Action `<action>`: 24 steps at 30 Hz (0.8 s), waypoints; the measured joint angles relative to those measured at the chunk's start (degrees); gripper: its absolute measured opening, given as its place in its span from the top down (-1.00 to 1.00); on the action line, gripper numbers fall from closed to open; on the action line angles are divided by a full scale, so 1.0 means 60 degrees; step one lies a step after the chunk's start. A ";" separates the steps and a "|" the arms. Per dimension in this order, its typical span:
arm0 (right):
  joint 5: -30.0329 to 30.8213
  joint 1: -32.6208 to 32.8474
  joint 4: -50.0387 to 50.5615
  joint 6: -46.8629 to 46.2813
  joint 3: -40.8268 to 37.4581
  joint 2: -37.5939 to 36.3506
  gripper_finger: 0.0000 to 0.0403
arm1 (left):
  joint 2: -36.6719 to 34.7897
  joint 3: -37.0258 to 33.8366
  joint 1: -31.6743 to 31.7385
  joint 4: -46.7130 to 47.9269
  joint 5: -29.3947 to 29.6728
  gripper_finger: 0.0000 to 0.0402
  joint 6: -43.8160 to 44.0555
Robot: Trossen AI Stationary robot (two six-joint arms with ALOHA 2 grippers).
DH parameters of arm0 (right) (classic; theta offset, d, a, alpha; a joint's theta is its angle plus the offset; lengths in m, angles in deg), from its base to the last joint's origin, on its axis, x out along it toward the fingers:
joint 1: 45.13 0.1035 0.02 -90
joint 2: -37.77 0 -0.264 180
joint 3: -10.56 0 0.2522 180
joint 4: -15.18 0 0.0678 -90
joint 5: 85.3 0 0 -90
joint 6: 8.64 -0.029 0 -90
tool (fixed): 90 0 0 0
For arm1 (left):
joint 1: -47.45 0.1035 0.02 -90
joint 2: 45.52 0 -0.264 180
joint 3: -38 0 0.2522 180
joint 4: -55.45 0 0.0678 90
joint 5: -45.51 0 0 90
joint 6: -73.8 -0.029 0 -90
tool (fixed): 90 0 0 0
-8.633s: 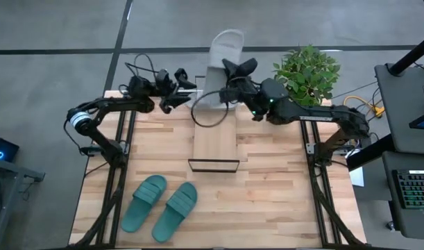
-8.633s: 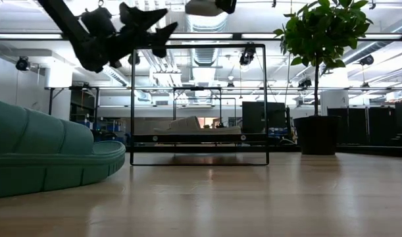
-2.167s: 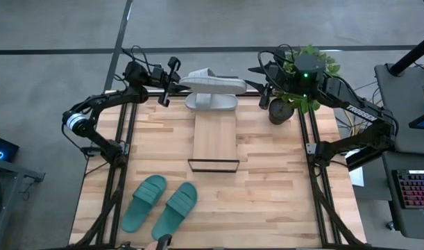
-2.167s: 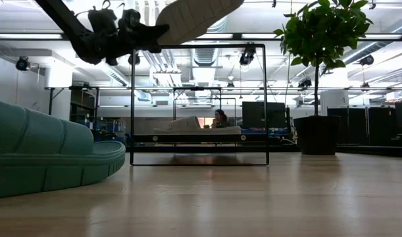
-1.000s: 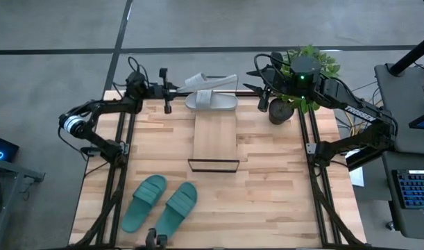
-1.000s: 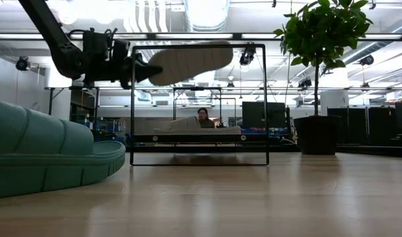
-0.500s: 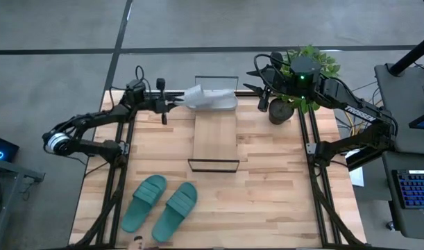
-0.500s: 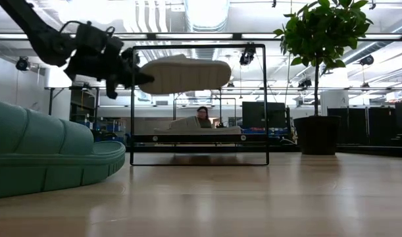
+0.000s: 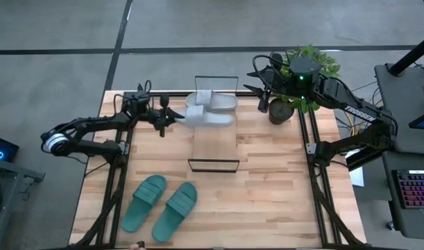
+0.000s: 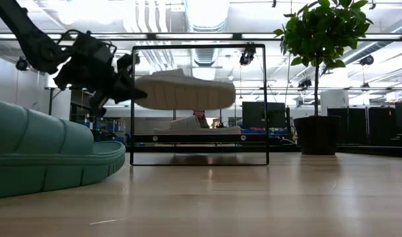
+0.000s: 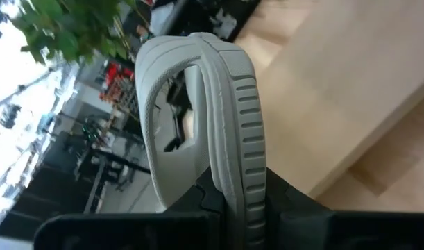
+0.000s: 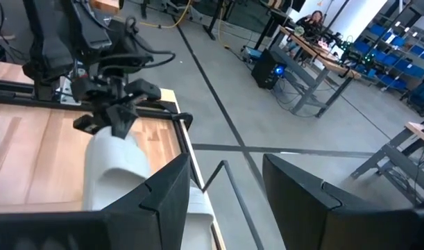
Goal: Pick and place slides into the shelf
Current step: Put the gray slipper on the shelf
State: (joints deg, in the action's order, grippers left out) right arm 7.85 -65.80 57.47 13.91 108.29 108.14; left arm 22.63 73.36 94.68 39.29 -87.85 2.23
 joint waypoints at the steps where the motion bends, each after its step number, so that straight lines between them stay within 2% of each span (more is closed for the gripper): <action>1: 0.0000 0.0000 -0.0001 -0.0002 -0.0013 0.0000 0.14 | 0.0123 0.0000 -0.0021 -0.0107 0.0166 0.94 -0.0041; 4: -0.0003 0.0000 -0.0002 -0.0004 -0.0069 0.0000 0.14 | 0.0490 -0.0010 -0.0095 -0.0511 0.0590 0.94 -0.0421; 11: -0.0003 0.0000 0.0001 -0.0004 -0.0151 0.0000 0.14 | 0.1214 -0.0065 -0.0158 -0.0949 0.0712 0.94 -0.0691; 16: -0.0004 0.0000 0.0001 0.0000 -0.0151 0.0000 0.14 | 0.1722 -0.0044 -0.0193 -0.1031 0.1443 0.95 -0.1414; 24: -0.0004 -0.0001 -0.0001 0.0000 -0.0162 0.0004 0.14 | 0.2643 -0.0015 -0.0271 -0.2513 0.1569 0.95 -0.1487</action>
State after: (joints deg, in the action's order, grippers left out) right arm 7.83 -65.81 57.46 13.91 107.32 108.16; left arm 38.49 73.27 93.05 24.21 -78.43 -6.69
